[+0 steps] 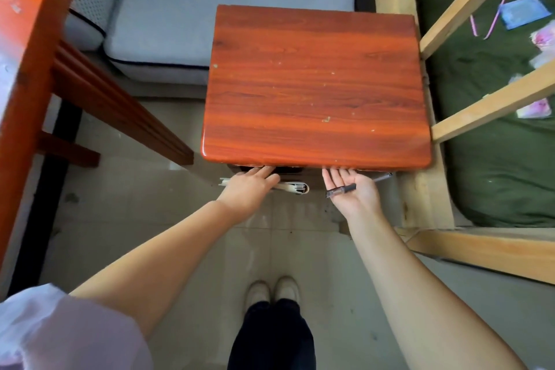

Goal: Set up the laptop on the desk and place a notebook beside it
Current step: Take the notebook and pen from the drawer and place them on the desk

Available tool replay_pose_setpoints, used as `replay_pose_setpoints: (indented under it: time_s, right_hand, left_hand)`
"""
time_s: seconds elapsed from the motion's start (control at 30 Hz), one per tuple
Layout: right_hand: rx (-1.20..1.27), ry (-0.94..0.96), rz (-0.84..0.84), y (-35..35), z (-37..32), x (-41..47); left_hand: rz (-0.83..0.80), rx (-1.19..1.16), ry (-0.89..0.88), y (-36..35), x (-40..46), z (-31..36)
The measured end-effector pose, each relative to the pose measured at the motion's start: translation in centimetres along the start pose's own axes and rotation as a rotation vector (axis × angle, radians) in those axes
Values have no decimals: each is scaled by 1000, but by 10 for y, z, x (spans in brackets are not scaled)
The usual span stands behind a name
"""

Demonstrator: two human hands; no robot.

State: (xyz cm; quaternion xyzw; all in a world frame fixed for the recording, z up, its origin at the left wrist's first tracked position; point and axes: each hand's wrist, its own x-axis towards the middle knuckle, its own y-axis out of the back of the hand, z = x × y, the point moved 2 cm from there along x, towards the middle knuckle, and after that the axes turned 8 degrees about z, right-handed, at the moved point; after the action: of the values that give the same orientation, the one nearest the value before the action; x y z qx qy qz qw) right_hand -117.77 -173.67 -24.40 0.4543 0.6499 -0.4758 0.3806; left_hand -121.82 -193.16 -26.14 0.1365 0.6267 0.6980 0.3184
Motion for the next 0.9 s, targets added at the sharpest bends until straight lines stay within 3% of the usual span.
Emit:
replay_pose_setpoints:
  time_s: [0.17, 0.33, 0.5, 0.7, 0.8, 0.9]
  right_hand:
    - [-68, -2, -26, 21, 1, 8]
    - [-331, 2, -3, 42, -5, -14]
    - [-666, 134, 84, 40, -5, -80]
    - [-1200, 675, -290, 6, 7, -158]
    - [-1444, 710, -462, 3, 28, -181]
    - [-1397, 599, -440, -7, 55, -210]
  left_hand:
    - [-72, -44, 47, -13, -6, 4]
    - [-20, -346, 267, 19, -38, 1]
    - [172, -702, 592, 89, -87, -8]
    - [457, -1212, 937, 149, -157, -16]
    - [690, -1497, 1083, 166, -194, -18]
    - [968, -1785, 1145, 189, -224, -23]
